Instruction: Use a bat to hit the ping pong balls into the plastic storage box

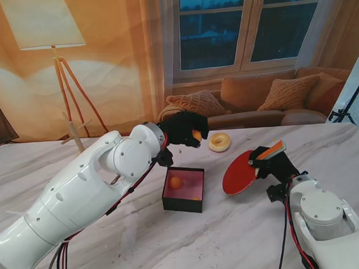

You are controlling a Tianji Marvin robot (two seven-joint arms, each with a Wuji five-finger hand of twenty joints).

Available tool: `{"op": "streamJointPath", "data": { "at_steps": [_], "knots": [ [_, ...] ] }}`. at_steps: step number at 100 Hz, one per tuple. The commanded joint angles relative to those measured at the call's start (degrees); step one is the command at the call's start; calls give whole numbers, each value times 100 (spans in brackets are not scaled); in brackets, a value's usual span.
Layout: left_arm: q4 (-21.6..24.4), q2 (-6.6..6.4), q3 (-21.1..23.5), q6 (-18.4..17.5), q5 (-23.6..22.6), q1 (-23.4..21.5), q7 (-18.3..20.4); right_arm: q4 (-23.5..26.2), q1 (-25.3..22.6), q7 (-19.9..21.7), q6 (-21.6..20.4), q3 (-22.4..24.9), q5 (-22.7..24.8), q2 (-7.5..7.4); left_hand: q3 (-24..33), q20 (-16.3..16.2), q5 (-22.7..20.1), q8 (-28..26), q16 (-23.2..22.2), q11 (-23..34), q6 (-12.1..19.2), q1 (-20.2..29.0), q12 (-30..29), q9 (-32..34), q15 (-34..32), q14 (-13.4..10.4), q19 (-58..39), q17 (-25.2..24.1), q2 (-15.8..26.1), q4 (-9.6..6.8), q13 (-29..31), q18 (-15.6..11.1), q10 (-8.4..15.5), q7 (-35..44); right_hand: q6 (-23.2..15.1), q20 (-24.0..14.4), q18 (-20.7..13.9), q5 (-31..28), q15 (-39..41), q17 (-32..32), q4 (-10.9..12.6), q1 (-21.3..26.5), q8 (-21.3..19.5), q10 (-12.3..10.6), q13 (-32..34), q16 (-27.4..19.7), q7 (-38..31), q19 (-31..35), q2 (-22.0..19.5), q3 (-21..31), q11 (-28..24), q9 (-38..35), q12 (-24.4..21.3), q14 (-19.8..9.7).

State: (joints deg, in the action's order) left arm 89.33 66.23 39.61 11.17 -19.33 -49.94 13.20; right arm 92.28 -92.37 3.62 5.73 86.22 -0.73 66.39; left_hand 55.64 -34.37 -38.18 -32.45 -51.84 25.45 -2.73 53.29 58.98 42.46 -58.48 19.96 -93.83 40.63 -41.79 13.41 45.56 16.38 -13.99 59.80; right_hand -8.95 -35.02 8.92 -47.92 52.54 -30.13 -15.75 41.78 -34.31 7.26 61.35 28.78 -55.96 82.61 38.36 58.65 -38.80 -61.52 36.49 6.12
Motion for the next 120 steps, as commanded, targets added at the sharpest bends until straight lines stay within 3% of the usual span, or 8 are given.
{"op": "streamJointPath", "data": {
  "at_steps": [1,49,75,78,91,103,110,120],
  "knots": [
    [-4,111,-34,-25,47,64,34,-68,16,60,51,13,58,-5,286,-28,-57,22,4,928,-200,418,151,683,-141,628,-351,102,421,-169,201,-894,-39,57,-97,-75,-182,-704,4,22,155,630,-47,-443,-154,-17,-409,16,-598,483,-91,-37,69,-278],
    [-106,298,-286,-44,364,253,-166,-80,63,55,8,-34,-73,11,186,20,-32,38,109,889,-197,443,132,629,-30,594,-247,-45,492,-179,74,-815,0,15,-114,-71,-187,-723,-8,32,158,634,-52,-501,-163,-30,-400,9,-594,475,-89,-56,64,-273],
    [-173,338,-423,-76,482,337,-118,97,71,44,-136,-109,-288,26,-50,-76,135,70,498,497,-181,224,27,459,532,706,248,-614,594,-226,-390,-447,36,-140,-118,-70,-187,-727,-10,32,158,627,-59,-508,-151,-32,-397,9,-593,476,-86,-67,69,-288],
    [-183,339,-437,-87,486,341,-109,117,74,34,-153,-122,-315,30,-106,-121,169,88,579,403,-186,169,-13,410,644,612,345,-724,592,-219,-455,-395,41,-220,-119,-70,-187,-727,-9,32,156,625,-60,-510,-148,-31,-397,9,-587,475,-82,-63,68,-286],
    [-218,310,-512,-123,524,388,47,187,98,26,-214,-172,-411,37,-400,-374,242,227,988,557,-217,-86,-756,-43,1280,742,727,-1113,586,-173,-868,-219,29,-704,-127,-70,-187,-727,-11,32,156,621,-60,-520,-145,-31,-393,9,-589,480,-81,-64,73,-291],
    [-239,262,-572,-196,613,433,257,232,121,31,-243,-203,-465,39,-716,-518,192,309,1265,862,-278,-381,-2059,-283,1701,899,1002,-1385,692,-178,-1119,-52,-4,-1264,-132,-70,-178,-730,-11,19,154,620,-62,-517,-141,-31,-392,12,-585,485,-77,-65,74,-293],
    [-242,237,-604,-248,649,449,357,250,126,39,-257,-215,-480,37,-797,-520,198,365,1338,753,-299,-580,-2246,-300,1826,962,1076,-1458,804,-193,-1183,26,-12,-1472,-135,-70,-177,-729,-11,19,154,619,-65,-517,-137,-30,-393,11,-582,489,-78,-71,76,-296],
    [-228,188,-660,-284,694,492,543,277,114,64,-282,-220,-497,31,-969,-544,227,361,1413,521,-343,-903,-2473,-381,1922,1012,1132,-1513,1097,-356,-1239,57,1,-1937,-133,-70,-177,-735,-15,19,152,615,-66,-514,-142,-30,-393,11,-584,487,-74,-72,76,-294]
  ]
}}
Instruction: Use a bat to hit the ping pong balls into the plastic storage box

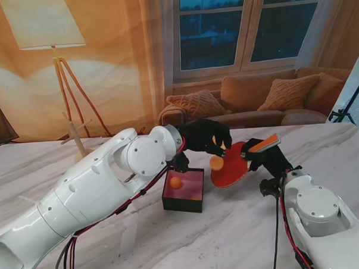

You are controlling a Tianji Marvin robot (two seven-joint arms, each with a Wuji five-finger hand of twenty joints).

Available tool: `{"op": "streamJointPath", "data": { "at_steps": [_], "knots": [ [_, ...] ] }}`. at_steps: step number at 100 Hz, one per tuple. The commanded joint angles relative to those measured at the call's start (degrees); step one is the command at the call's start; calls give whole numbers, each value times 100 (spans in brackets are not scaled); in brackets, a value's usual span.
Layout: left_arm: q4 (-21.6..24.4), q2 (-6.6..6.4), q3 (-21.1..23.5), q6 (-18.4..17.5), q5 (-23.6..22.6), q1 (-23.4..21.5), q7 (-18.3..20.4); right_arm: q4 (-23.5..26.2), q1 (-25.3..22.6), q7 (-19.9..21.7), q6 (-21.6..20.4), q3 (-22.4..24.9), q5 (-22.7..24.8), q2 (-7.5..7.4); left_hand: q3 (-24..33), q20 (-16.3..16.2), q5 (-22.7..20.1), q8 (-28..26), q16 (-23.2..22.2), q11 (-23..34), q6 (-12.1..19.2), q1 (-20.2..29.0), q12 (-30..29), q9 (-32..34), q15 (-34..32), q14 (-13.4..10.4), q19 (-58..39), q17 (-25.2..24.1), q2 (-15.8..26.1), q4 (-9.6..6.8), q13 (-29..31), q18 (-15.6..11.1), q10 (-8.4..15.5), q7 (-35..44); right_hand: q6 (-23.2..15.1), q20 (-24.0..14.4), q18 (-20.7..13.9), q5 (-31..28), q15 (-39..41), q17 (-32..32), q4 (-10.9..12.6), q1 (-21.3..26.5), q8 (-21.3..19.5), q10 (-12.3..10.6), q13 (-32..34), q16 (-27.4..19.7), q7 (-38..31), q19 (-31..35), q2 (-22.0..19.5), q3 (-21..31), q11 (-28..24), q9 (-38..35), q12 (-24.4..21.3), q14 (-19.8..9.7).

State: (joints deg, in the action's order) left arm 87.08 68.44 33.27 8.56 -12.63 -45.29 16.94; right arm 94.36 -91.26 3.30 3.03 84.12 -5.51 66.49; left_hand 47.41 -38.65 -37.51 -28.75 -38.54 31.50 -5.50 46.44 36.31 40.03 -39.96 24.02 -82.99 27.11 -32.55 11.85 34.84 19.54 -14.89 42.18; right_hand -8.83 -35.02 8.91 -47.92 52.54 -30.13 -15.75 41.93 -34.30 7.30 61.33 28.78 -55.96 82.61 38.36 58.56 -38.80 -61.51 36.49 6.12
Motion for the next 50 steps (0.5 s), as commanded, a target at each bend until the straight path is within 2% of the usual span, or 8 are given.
{"op": "streamJointPath", "data": {
  "at_steps": [1,12,30,40,50],
  "knots": [
    [-2,-36,-31,-24,25,28,181,71,0,97,-14,-10,-19,21,-160,-116,162,-12,87,-97,-72,-241,-216,-150,79,613,53,-176,188,-204,-182,-254,90,-190,-145,-69,-177,-735,-14,19,153,602,-67,-521,-137,-30,-393,11,-583,497,-74,-73,76,-294],
    [27,-71,-66,-16,1,50,278,95,-21,124,-55,-3,-24,12,-333,-124,222,-49,159,-305,-110,-448,-381,-309,224,638,181,-343,459,-366,-361,-206,81,-492,-151,-69,-177,-739,-14,19,152,598,-67,-525,-132,-30,-393,11,-577,500,-74,-79,78,-295],
    [84,-97,10,49,-155,-40,210,43,-16,145,-85,14,16,4,-356,-105,345,-51,249,-562,-164,-586,-528,-726,486,567,460,-744,716,-651,-727,-140,5,-820,-153,-69,-179,-741,-18,5,151,597,-68,-524,-132,-29,-391,13,-581,507,-69,-75,79,-294],
    [190,-168,154,108,-285,-159,230,-8,-32,126,-79,49,97,3,-429,-38,478,-3,277,-687,-189,-591,-593,-978,632,448,772,-1133,791,-697,-970,-92,5,-997,-149,-68,-180,-736,-15,5,151,601,-69,-507,-130,-26,-389,13,-579,508,-72,-77,83,-292],
    [355,-292,384,152,-509,-364,312,-57,-58,89,-79,90,165,6,-679,138,607,56,351,-856,-208,-594,-688,-1212,918,301,1323,-1704,937,-714,-1268,-34,29,-1240,-142,-68,-180,-734,-15,5,151,602,-71,-509,-132,-25,-390,13,-581,509,-72,-79,83,-293]
  ]
}}
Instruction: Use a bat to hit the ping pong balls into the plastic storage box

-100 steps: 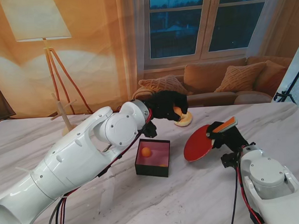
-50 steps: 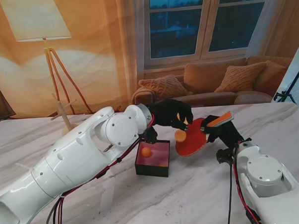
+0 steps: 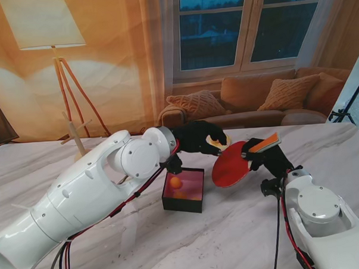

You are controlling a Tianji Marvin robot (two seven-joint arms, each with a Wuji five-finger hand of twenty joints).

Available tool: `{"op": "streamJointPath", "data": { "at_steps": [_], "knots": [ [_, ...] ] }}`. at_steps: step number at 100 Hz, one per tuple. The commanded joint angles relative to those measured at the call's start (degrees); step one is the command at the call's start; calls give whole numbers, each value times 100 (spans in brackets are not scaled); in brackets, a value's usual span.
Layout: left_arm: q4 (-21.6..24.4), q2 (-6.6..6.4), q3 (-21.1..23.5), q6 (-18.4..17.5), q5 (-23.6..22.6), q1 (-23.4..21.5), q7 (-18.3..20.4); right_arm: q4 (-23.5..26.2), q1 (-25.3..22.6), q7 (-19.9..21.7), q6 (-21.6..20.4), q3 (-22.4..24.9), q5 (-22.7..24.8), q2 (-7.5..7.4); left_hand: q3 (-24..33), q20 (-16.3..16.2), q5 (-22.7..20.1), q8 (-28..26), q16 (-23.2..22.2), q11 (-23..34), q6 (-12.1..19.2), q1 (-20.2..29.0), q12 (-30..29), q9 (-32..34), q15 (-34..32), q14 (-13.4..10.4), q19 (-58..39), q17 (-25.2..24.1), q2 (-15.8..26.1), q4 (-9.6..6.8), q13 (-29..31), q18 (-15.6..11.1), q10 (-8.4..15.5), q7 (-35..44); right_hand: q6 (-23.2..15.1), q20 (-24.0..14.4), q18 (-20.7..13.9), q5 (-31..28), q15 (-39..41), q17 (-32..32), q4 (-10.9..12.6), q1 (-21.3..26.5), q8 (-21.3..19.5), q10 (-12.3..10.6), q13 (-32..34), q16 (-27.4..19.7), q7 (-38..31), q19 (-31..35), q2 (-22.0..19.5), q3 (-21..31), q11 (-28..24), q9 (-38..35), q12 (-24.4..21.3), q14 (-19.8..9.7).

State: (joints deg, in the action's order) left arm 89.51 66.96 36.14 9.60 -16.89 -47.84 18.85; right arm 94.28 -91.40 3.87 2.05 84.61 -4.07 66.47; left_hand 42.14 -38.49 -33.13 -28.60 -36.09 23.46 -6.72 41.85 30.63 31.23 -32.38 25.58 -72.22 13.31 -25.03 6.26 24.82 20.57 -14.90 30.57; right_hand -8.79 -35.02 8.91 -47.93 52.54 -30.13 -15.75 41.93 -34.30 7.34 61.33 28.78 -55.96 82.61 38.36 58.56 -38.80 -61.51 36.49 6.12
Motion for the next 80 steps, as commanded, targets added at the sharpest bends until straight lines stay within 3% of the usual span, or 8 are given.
{"op": "streamJointPath", "data": {
  "at_steps": [1,13,29,54,80],
  "knots": [
    [130,-156,122,59,-107,-133,132,-54,-45,27,20,44,27,8,-184,153,180,46,119,-74,-80,-129,-130,-359,200,133,321,-389,192,-163,-294,-121,36,-107,-145,-68,-180,-733,-14,5,151,601,-71,-514,-131,-25,-390,13,-580,508,-72,-77,82,-294],
    [336,-310,451,163,-360,-438,296,-93,-62,-3,37,73,93,9,-370,394,264,89,252,-261,-89,-118,-219,-577,598,-33,955,-1009,273,-183,-647,-64,88,-324,-137,-68,-180,-737,-12,5,151,602,-68,-505,-132,-23,-389,13,-576,509,-71,-78,81,-285],
    [519,-473,873,214,-755,-858,464,-95,-56,-1,84,84,170,2,-575,524,339,136,364,-523,-101,-97,-382,-830,1009,-179,1715,-1479,342,-204,-902,-76,148,-571,-137,-67,-180,-737,-13,5,151,601,-67,-497,-134,-25,-388,13,-583,507,-70,-74,79,-290],
    [712,-636,1518,255,-1239,-1514,650,-118,8,53,257,55,289,-15,-848,431,661,259,444,-831,-82,-61,-615,-1319,1360,-292,2203,-1668,465,-235,-1164,-133,270,-1013,-132,-66,-183,-685,-16,11,150,600,-60,-485,-149,-20,-370,9,-627,485,-61,-35,74,-297],
    [1025,-742,2329,218,-1853,-2324,712,-287,133,7,474,2,374,1,-979,346,720,335,470,-908,-61,4,-684,-1379,1522,-356,2406,-1766,500,-246,-1255,-197,308,-1242,-103,-59,-200,-608,-35,37,161,624,19,-457,-184,-13,-284,-8,-705,423,-39,19,55,-300]
  ]
}}
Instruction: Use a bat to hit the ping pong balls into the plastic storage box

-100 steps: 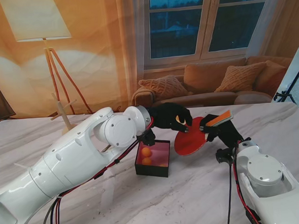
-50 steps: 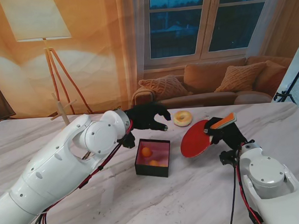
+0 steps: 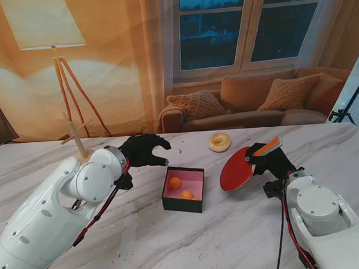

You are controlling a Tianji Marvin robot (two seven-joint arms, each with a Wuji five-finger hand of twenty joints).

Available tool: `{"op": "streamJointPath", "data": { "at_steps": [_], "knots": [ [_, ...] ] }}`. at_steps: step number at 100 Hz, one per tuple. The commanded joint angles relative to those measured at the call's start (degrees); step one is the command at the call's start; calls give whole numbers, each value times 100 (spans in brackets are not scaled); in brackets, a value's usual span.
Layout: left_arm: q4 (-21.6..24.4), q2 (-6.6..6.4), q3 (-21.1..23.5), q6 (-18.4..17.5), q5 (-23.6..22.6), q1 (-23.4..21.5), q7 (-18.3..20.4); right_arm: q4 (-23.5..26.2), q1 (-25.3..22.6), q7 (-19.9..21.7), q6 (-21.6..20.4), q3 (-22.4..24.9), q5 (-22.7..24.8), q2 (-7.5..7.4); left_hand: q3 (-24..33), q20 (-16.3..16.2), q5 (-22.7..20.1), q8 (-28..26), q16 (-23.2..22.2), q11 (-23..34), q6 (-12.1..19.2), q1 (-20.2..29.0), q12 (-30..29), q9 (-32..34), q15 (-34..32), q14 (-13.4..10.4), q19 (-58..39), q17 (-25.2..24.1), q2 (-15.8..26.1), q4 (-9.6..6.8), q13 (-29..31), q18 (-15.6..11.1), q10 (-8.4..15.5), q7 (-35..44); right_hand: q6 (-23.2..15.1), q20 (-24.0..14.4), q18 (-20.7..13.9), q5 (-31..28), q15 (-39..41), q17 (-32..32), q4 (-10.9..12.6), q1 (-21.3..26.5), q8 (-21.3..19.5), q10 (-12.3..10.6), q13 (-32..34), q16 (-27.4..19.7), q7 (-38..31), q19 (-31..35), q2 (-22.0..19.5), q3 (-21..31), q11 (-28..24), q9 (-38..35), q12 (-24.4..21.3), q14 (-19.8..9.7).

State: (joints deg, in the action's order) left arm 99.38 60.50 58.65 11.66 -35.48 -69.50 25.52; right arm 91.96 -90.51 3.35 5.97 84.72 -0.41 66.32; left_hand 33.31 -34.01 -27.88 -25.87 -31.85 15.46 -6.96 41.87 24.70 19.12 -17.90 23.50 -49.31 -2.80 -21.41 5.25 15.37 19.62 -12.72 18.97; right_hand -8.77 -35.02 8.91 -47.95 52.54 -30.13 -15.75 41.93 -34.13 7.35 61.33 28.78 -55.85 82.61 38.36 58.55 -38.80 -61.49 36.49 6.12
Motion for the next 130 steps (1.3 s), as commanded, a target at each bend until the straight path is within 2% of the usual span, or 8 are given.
{"op": "streamJointPath", "data": {
  "at_steps": [1,25,59,105,113,119,126,130],
  "knots": [
    [49,-99,108,12,-12,-190,43,-62,49,59,89,-11,10,17,-93,-103,195,63,47,-110,-33,8,-92,-167,80,-154,126,-166,133,-146,-315,-107,95,-87,-103,-59,-200,-605,-36,37,163,627,6,-455,-186,-12,-292,-9,-711,424,-39,18,55,-299],
    [210,-118,719,-78,-536,-899,-117,-249,207,89,259,-46,86,16,-51,-162,154,60,31,-26,-28,16,-59,5,109,-194,232,-200,92,-152,-278,-123,83,-123,-102,-54,-205,-539,-68,70,177,643,96,-465,-230,-9,-207,-29,-795,349,-11,87,42,-311],
    [193,-38,924,204,-559,-1337,-623,-609,459,16,399,-176,295,30,-37,-243,110,55,23,-25,-38,34,-80,27,146,-205,319,-219,95,-150,-289,-151,73,-146,-130,-49,-212,-491,-156,184,190,689,195,-486,-355,-33,-104,-101,-838,305,43,213,39,-327],
    [118,19,1045,443,-439,-1629,-940,-995,795,808,749,-165,417,-142,-24,-362,93,42,6,-23,-46,52,-73,60,157,-183,356,-219,63,-149,-303,-154,75,-142,-401,-21,-316,438,-541,586,187,646,729,-567,-846,-134,713,-548,-622,238,420,821,112,-352],
    [121,21,1058,435,-463,-1659,-962,-1049,821,879,733,-178,487,-166,-19,-379,90,40,3,-21,-53,49,-71,65,155,-185,352,-212,62,-148,-302,-162,65,-139,-455,-110,-310,826,-706,624,191,370,733,-646,-940,-64,1187,-677,-253,510,557,1105,182,-381],
    [120,19,1058,429,-489,-1672,-965,-1082,834,947,698,-196,582,-194,-3,-390,89,38,0,-21,-48,68,-70,63,149,-190,346,-201,59,-150,-291,-164,68,-135,-433,-197,-326,1197,-881,695,240,-4,353,-741,-1056,13,1712,-834,11,831,461,1508,24,-458],
    [112,23,1051,430,-509,-1681,-991,-1116,846,994,652,-221,693,-218,34,-415,99,33,-13,-35,-46,109,-74,-6,124,-184,314,-169,58,-152,-267,-174,69,-128,-373,-229,-358,1754,-1016,814,766,-599,343,-830,-1284,23,1965,-1005,168,1129,357,2071,-381,-622],
    [108,24,1049,427,-528,-1687,-1004,-1125,847,987,644,-230,718,-219,48,-429,96,28,-23,-29,-44,118,-72,-13,108,-186,293,-158,62,-148,-261,-177,68,-119,-349,-237,-363,2011,-1140,941,853,-868,371,-841,-1481,-17,2044,-1102,337,1198,386,2320,-459,-665]
  ]
}}
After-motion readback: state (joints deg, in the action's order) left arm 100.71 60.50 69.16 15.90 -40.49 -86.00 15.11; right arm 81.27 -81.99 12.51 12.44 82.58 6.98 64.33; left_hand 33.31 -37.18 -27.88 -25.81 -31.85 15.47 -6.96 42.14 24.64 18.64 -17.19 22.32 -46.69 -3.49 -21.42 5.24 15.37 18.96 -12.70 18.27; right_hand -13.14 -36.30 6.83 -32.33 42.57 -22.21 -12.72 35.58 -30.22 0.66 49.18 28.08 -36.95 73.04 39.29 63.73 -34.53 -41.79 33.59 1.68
